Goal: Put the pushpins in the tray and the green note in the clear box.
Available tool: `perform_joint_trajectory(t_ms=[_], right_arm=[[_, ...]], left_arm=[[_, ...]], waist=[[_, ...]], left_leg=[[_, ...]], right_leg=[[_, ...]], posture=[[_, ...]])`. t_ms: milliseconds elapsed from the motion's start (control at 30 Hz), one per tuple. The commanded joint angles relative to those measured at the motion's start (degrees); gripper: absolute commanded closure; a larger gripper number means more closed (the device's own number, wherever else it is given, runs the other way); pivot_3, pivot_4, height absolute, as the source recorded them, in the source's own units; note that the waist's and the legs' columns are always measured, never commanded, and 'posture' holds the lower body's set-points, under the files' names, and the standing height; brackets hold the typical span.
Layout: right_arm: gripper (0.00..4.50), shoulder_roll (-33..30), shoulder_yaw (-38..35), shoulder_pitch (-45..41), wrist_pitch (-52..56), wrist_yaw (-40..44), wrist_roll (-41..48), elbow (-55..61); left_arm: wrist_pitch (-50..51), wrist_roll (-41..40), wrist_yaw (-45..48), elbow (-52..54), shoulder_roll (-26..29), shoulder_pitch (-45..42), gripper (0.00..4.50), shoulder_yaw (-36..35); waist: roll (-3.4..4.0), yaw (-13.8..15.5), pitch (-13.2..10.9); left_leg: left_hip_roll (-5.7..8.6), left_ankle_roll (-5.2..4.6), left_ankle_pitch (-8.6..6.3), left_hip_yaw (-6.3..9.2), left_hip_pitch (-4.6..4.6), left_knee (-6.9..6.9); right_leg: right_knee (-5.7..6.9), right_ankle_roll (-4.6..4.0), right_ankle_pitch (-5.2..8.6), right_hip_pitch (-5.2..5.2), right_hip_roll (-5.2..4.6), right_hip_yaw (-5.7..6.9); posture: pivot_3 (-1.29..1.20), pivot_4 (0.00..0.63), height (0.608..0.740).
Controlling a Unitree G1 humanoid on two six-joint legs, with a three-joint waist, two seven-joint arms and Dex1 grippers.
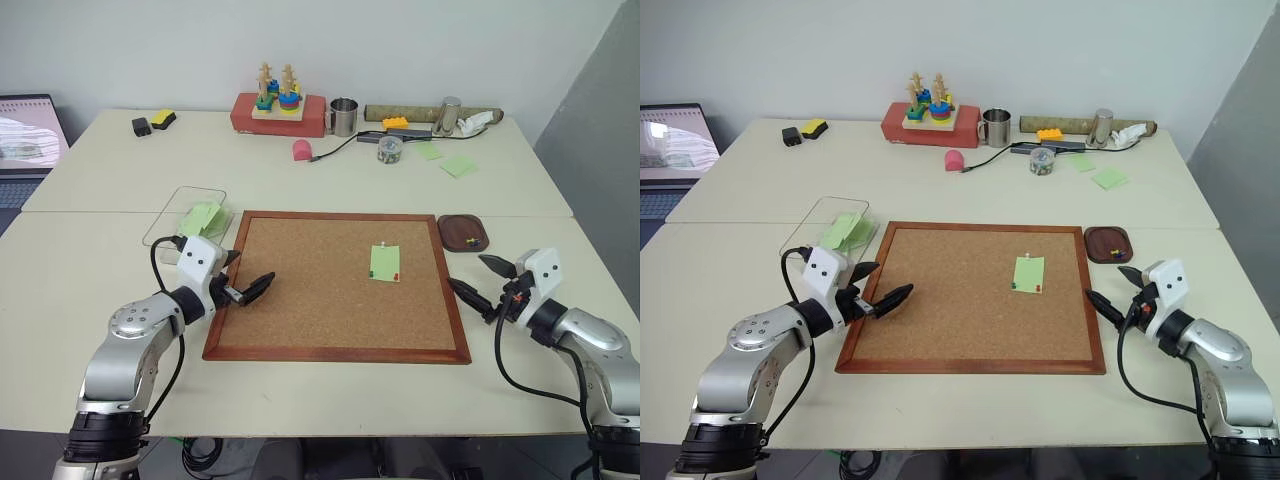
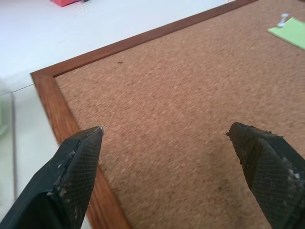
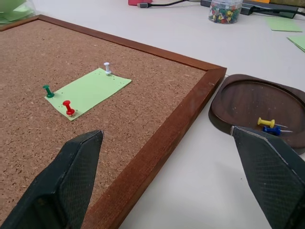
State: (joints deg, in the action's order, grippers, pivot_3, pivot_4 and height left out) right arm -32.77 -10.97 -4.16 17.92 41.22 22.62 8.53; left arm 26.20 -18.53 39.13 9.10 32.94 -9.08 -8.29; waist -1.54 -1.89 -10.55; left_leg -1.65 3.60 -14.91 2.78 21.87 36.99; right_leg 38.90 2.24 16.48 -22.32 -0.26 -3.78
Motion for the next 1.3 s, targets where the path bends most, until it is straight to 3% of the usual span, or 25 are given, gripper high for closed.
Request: perform_joint_trajectory(t_ms=[33,233,333,500,700,1000,1067,1300], right_arm=[[0.0,-0.14,2.17,-1.98,-1.11,1.77,-0.19,1.71],[0.0,0.43,5.44,-5.24,-0.09,3.15,0.21,2.76],[0.0,1.17,7.48,-8.36,0.99,3.38,0.05,1.83],[0.0,2.81,9.68,-13.32,2.81,2.72,-0.26,-0.18],[0.0,5.34,13.91,-19.93,3.66,2.2,-2.93,-3.84],[0.0,8.49,15.48,-22.95,2.31,1.46,-5.37,-9.07],[0.0,9.27,15.7,-23.42,2.25,1.13,-5.99,-10.26],[0.0,12.76,16.55,-25.92,1.52,-0.94,-8.24,-16.16]], left_arm=[[-0.39,-1.74,1.31,2.32,0.71,-1.1,0.01,-0.63],[0.2,-3.32,3.81,2.42,1.03,-2.46,0.01,0.34],[0.61,-5.22,6.76,3.22,1.09,-3.36,0.42,1.04],[0.08,-5.48,9.32,3.64,0.99,-4.74,1.43,3.59],[-3.58,-2.57,9.48,-0.87,-2.78,-8.76,2.52,8.9],[-5.91,-0.41,10.23,-6.05,-5.66,-9.03,4.19,13.12],[-6.43,0.46,10.35,-7.23,-5.96,-8.9,4.42,14.08],[-8.86,2.89,10.28,-11.46,-7.67,-7.96,4.42,16.07]], waist=[[0.0,0.01,0.0],[0.0,0.03,0.0],[0.0,0.02,0.0],[0.0,0.03,0.0],[0.0,0.03,0.0],[0.0,0.03,0.0],[0.0,0.01,0.0],[0.0,-0.01,0.0]], left_leg=[[0.0,0.0,0.0,0.0,0.0,0.0],[0.0,0.0,0.0,0.0,0.01,0.01],[0.0,0.0,0.0,0.01,0.0,0.02],[0.0,0.0,0.0,0.01,0.02,0.01],[0.01,0.0,0.0,0.04,0.02,0.04],[0.0,0.0,0.0,0.06,0.05,0.02],[0.0,0.0,0.0,0.05,0.04,0.02],[0.01,0.0,0.0,0.05,0.01,0.03]], right_leg=[[0.0,0.0,0.0,0.0,0.0,0.0],[0.0,0.0,0.0,0.0,0.0,0.01],[0.01,0.0,0.0,0.0,0.0,0.01],[0.0,0.0,0.0,-0.01,0.0,0.02],[0.02,-0.01,-0.01,0.01,0.0,0.04],[0.01,-0.02,-0.01,-0.03,0.01,0.07],[0.02,-0.02,-0.01,-0.03,0.0,0.06],[0.06,-0.02,-0.01,-0.02,0.0,0.07]], posture=[[0.0,0.15,0.74],[0.0,0.15,0.74],[0.0,0.15,0.74],[0.0,0.15,0.74],[0.0,0.15,0.74],[0.0,0.15,0.74],[0.0,0.15,0.74],[0.0,0.15,0.74]])
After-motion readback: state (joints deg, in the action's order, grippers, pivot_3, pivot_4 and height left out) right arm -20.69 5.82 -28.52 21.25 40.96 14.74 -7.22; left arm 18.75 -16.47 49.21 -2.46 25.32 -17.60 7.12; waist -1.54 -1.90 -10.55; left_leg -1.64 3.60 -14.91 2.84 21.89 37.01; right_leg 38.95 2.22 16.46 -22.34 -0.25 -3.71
